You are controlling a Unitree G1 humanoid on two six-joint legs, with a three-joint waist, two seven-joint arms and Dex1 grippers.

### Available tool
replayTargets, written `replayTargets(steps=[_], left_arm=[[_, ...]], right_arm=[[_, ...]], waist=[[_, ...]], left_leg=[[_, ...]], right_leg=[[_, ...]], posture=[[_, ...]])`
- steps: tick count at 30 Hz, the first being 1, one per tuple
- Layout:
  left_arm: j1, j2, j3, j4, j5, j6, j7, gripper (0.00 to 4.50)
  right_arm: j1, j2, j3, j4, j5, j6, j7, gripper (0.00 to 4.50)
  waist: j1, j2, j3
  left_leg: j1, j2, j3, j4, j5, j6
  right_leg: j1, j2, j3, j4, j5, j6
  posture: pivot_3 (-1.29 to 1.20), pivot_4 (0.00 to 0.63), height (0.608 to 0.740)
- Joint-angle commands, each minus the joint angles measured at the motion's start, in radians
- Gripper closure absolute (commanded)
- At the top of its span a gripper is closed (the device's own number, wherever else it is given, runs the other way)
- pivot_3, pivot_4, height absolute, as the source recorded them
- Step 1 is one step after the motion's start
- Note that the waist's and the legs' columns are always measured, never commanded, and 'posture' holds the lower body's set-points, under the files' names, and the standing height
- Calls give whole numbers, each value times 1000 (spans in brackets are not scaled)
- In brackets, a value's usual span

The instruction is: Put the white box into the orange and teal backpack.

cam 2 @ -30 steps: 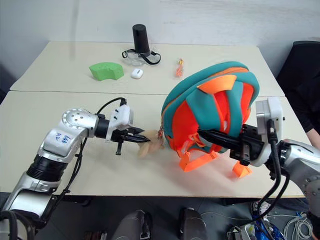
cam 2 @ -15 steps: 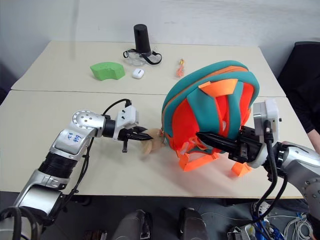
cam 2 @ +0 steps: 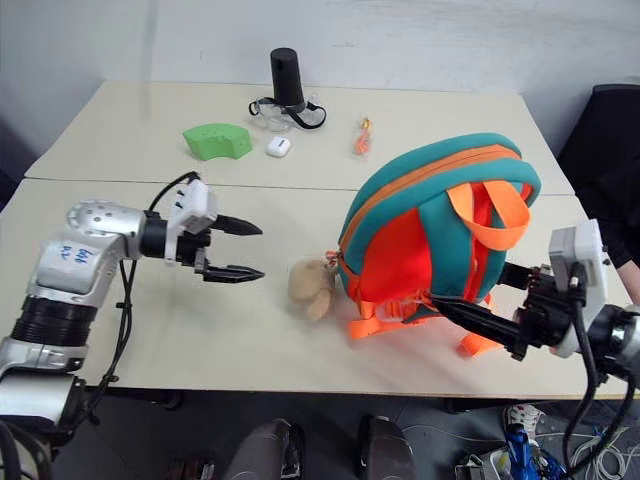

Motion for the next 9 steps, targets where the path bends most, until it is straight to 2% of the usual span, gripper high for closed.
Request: replayTargets(steps=[1, 6, 9], left_arm=[[2, 78, 109, -91, -125, 98, -64, 11], [56, 176, 207, -138, -203, 170, -75, 11], [114, 210, 261, -165, -232, 190, -64, 11]], right_arm=[[80, -54, -161, 90, -105, -35, 145, 0], [151, -123, -325, 255, -176, -25, 330, 0], [120, -146, -358, 327, -175, -4, 351, 0]], waist=[[-1, 0, 0], [-4, 1, 0], [-5, 0, 0]], left_leg=[[0, 0, 0, 0, 0, 0], [0, 0, 1, 0, -1, 0], [2, 1, 1, -1, -1, 0]], right_leg=[[0, 0, 0, 0, 0, 0], [0, 1, 0, -1, 0, 0], [1, 1, 1, -1, 0, 0]], posture=[[0, 150, 740], [0, 150, 740], [0, 150, 740]])
